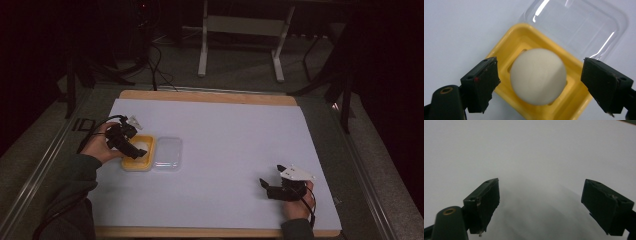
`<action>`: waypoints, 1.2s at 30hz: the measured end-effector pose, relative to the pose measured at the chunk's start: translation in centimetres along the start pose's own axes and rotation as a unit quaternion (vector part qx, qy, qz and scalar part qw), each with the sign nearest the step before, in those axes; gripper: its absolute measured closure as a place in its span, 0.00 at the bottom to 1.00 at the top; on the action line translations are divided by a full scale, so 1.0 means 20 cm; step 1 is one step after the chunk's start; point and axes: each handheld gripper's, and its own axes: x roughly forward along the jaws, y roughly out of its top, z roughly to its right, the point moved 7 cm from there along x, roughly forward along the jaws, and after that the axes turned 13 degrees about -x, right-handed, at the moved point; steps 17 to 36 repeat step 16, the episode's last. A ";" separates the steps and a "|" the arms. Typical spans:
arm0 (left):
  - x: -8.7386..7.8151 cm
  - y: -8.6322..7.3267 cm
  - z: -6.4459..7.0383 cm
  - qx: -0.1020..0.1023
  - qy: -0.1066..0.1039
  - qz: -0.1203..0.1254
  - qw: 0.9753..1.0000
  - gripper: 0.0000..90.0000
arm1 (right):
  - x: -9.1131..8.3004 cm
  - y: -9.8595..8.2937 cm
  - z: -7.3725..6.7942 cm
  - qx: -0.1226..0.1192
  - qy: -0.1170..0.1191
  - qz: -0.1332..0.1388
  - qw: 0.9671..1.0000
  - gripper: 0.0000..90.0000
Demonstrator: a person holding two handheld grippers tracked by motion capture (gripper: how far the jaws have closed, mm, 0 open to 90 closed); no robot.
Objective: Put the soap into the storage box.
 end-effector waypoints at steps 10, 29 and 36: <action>-0.05 0.06 0.10 0.022 -0.018 0.024 0.999 0.25 | 0.00 0.00 0.00 0.001 0.000 0.000 1.000 0.17; -0.03 0.07 0.20 0.041 -0.019 0.031 0.998 0.26 | 0.00 0.00 0.00 0.002 0.000 0.001 1.000 0.17; -0.03 0.07 0.20 0.041 -0.019 0.031 0.998 0.26 | 0.00 0.00 0.00 0.002 0.000 0.001 1.000 0.17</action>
